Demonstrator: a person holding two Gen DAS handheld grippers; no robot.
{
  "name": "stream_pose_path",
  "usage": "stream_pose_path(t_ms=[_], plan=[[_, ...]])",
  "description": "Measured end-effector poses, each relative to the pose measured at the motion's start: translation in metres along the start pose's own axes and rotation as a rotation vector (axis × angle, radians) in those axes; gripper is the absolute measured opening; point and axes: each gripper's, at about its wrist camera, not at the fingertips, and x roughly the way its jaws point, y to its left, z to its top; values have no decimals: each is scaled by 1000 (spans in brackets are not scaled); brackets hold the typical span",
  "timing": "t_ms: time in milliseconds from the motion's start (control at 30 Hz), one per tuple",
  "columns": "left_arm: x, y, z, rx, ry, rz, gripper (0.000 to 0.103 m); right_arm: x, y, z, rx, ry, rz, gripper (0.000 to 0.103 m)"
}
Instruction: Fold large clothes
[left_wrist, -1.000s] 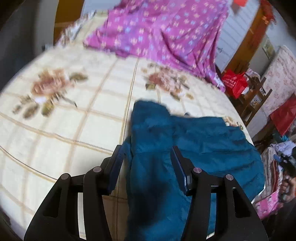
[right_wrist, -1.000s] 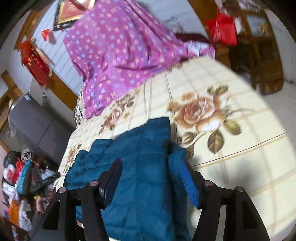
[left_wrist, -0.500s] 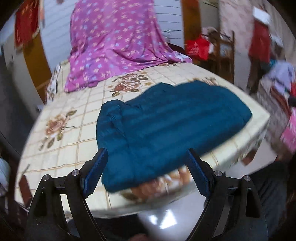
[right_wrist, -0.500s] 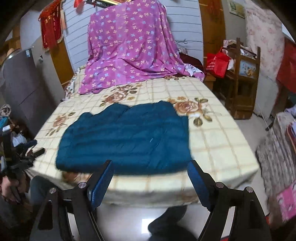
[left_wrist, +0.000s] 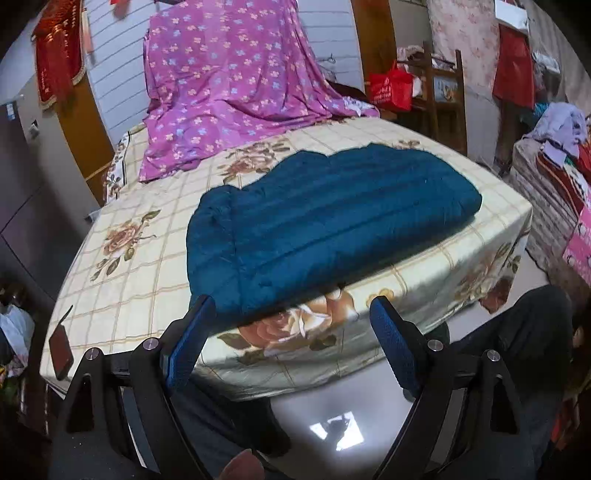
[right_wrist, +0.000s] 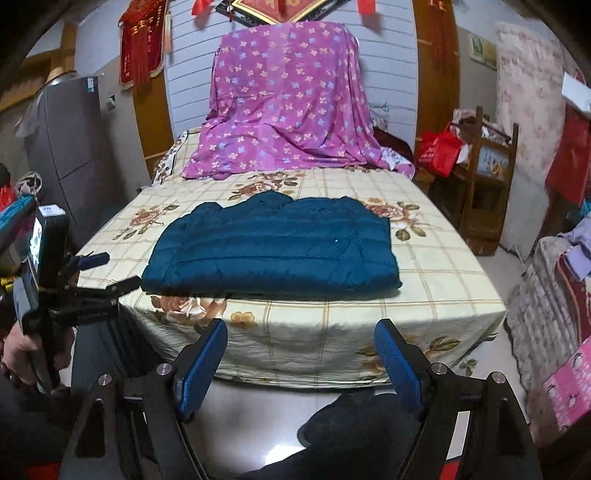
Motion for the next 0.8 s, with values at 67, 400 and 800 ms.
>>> stream_pose_path(t_ms=[67,400,800], plan=[[-4,2,2,-17,-6,-11,86,-2,-4,0,2,1,1,80],[-12,16,12,-142,14,-56,86,-6,-11,1,10,-9,5,80],[-10,20,8,-179,48,-81,86,-1,-7,0,-6,-1,23,80]])
